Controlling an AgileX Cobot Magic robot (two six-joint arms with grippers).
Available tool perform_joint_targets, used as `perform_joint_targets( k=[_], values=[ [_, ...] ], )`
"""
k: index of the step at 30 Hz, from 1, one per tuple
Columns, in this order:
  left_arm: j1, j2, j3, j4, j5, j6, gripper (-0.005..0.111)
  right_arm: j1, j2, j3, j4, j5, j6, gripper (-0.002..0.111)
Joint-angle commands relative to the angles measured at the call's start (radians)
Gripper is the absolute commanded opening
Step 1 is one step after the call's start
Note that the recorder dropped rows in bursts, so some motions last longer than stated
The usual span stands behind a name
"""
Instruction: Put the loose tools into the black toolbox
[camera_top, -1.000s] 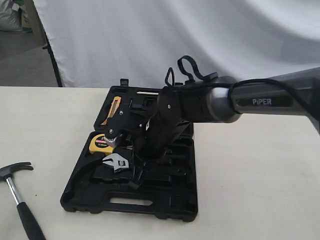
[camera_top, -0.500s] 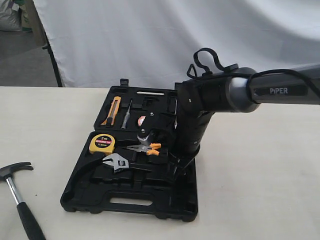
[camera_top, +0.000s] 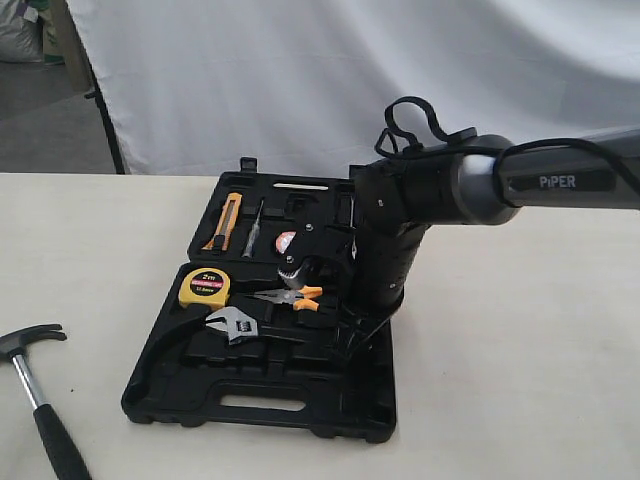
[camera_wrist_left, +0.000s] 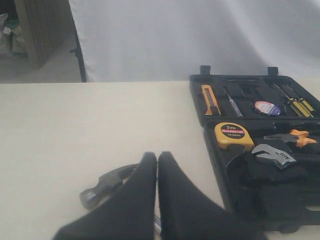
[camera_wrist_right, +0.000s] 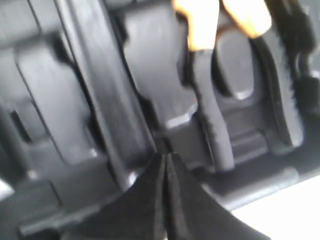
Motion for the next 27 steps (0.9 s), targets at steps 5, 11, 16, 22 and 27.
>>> perform_joint_targets(
  k=[5,11,16,22,27],
  values=[
    [-0.008,-0.004,0.003,0.005,-0.002,-0.008,0.001,-0.007,-0.020,-0.010,0.100,-0.089,-0.004,0.000],
    [-0.008,-0.004,0.003,0.005,-0.002,-0.008,0.001,0.073,-0.055,-0.026,0.238,-0.280,-0.083,0.000],
    [-0.008,-0.004,0.003,0.005,-0.002,-0.008,0.001,0.160,0.010,-0.026,0.238,-0.374,-0.118,0.000],
    [-0.008,-0.004,0.003,0.005,-0.002,-0.008,0.001,0.182,0.099,-0.053,0.238,-0.432,-0.130,0.000],
    [-0.008,-0.004,0.003,0.005,-0.002,-0.008,0.001,0.182,0.176,-0.113,0.238,-0.375,-0.130,0.000]
  ],
)
